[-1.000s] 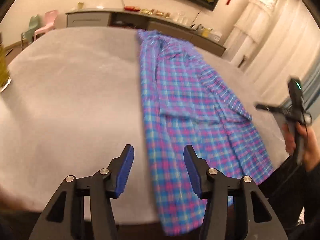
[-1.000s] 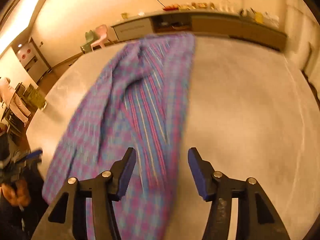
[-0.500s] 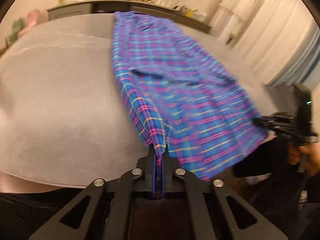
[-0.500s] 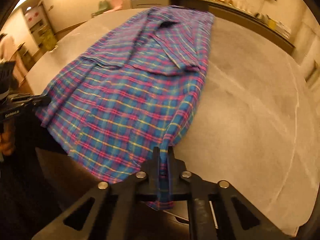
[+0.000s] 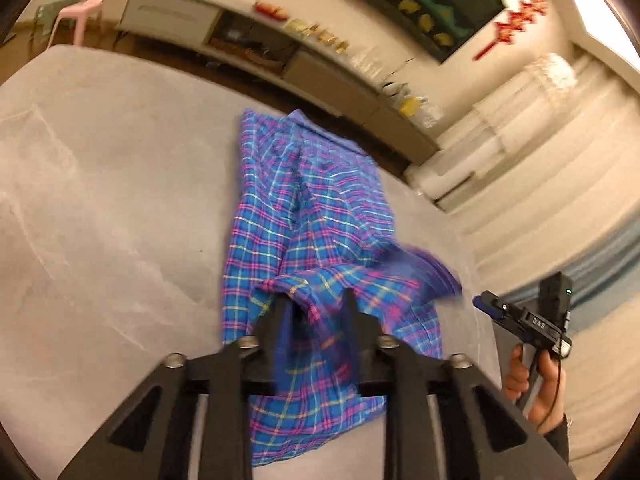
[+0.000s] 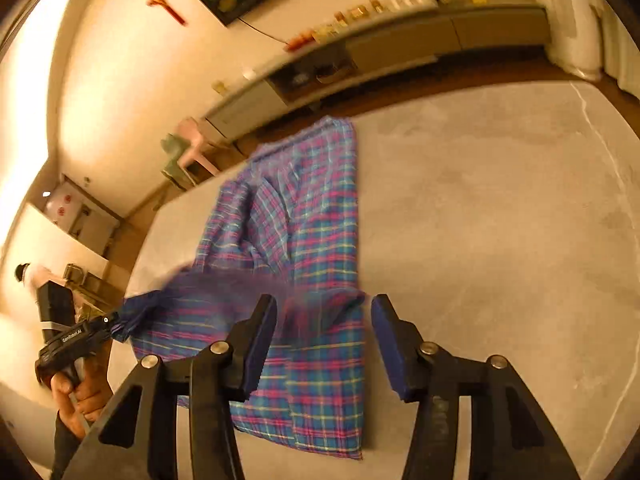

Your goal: Fold clothes

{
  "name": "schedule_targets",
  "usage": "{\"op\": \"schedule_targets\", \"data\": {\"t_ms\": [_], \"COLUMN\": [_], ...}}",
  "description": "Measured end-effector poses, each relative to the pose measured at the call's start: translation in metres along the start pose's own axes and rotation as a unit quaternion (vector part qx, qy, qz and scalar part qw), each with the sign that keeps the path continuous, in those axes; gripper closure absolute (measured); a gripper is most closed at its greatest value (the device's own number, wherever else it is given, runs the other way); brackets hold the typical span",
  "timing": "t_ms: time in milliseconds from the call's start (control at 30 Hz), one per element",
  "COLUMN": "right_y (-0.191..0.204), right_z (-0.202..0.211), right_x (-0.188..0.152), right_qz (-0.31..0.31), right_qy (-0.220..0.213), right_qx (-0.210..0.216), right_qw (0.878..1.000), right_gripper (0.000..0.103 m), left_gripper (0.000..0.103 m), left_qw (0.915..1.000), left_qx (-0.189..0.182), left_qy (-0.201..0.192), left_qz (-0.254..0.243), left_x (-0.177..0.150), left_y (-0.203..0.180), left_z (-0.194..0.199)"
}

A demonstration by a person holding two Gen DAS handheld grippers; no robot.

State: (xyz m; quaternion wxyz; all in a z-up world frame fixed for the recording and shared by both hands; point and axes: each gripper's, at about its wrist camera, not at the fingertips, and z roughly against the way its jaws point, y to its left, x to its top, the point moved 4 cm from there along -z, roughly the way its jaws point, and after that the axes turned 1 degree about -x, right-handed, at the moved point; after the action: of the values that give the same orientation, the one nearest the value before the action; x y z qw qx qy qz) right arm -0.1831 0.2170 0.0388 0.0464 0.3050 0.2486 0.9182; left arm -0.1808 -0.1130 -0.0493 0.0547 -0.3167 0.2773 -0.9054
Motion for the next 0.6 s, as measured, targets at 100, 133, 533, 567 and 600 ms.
{"op": "schedule_targets", "data": {"t_ms": [100,133,533,567,600], "right_y": [0.006,0.01,0.048,0.053,0.057], "right_z": [-0.012,-0.019,-0.068,-0.066,-0.065], "right_x": [-0.03,-0.04,-0.127,-0.136,-0.141], "right_qz": [0.045,0.062,0.238,0.251,0.257], "right_qy": [0.012,0.02,0.126,0.136,0.146], "right_qx": [-0.008,-0.014,-0.123,-0.126,-0.122], "right_qw": [0.999,0.998,0.955,0.95,0.947], "right_gripper": [0.05,0.05,0.051,0.05,0.049], "left_gripper": [0.062,0.062,0.062,0.063,0.063], "left_qw": [0.9993,0.9992,0.9877,0.9861,0.9844], "left_qx": [0.011,0.011,0.072,0.074,0.076], "left_qy": [-0.033,-0.037,0.083,0.086,0.09], "left_qz": [-0.012,-0.008,-0.111,-0.121,-0.131], "left_x": [-0.018,-0.025,-0.084,-0.086,-0.088], "left_y": [0.014,0.02,0.002,-0.002,-0.006], "left_z": [0.01,0.011,-0.061,-0.058,-0.055]}}
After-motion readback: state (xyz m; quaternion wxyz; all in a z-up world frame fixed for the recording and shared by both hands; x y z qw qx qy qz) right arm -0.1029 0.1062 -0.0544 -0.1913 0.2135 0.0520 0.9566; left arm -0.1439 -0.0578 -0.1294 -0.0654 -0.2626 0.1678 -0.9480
